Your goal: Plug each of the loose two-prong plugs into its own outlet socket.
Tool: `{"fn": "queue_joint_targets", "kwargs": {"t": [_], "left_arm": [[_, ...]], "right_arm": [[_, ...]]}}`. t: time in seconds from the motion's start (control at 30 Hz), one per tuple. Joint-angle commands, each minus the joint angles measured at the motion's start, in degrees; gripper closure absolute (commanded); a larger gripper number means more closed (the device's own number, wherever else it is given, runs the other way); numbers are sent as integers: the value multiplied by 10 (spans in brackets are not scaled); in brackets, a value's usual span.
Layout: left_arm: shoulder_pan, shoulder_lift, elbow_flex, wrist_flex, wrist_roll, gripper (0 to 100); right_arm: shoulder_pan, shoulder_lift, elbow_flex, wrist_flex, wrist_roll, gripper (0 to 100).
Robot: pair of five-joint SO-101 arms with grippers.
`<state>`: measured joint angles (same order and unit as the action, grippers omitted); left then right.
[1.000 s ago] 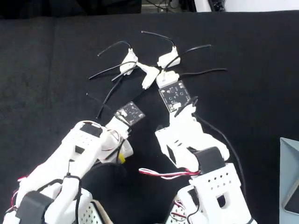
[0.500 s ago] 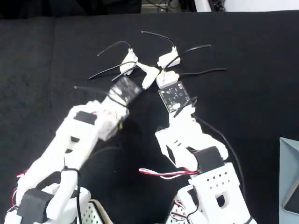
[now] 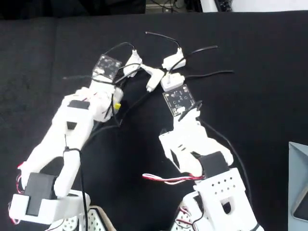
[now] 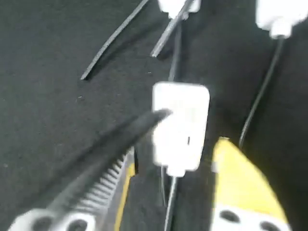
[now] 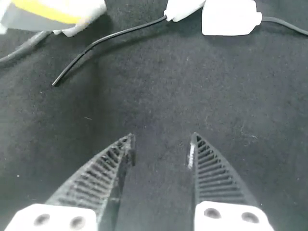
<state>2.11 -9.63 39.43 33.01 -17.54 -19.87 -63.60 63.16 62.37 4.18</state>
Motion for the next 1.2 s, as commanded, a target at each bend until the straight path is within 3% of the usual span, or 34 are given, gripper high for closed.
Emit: {"fn": "queue_joint_targets", "kwargs": {"t": [0.0, 0.23, 0.33, 0.47, 0.53, 0.83, 1.17], "left_arm": [[-6, -22, -49, 67, -10, 697], [-2, -153, -44, 156, -6, 713], [-1, -232, -23, 178, -6, 791], [-3, -344, 25, 180, -6, 922], [-5, -393, 51, 181, -5, 979], [-33, -623, 202, 181, 123, 970], [-39, -931, 407, 191, 131, 967]], "right_arm": [[6, -3, -4, -11, 1, 822], [6, -5, -4, -8, 1, 822], [6, -7, -7, 1, -12, 851], [6, -21, -20, -11, -26, 991], [6, -36, -16, -6, -32, 972], [70, -200, 7, 37, -33, 986], [97, -434, 168, 43, -29, 985]]}}
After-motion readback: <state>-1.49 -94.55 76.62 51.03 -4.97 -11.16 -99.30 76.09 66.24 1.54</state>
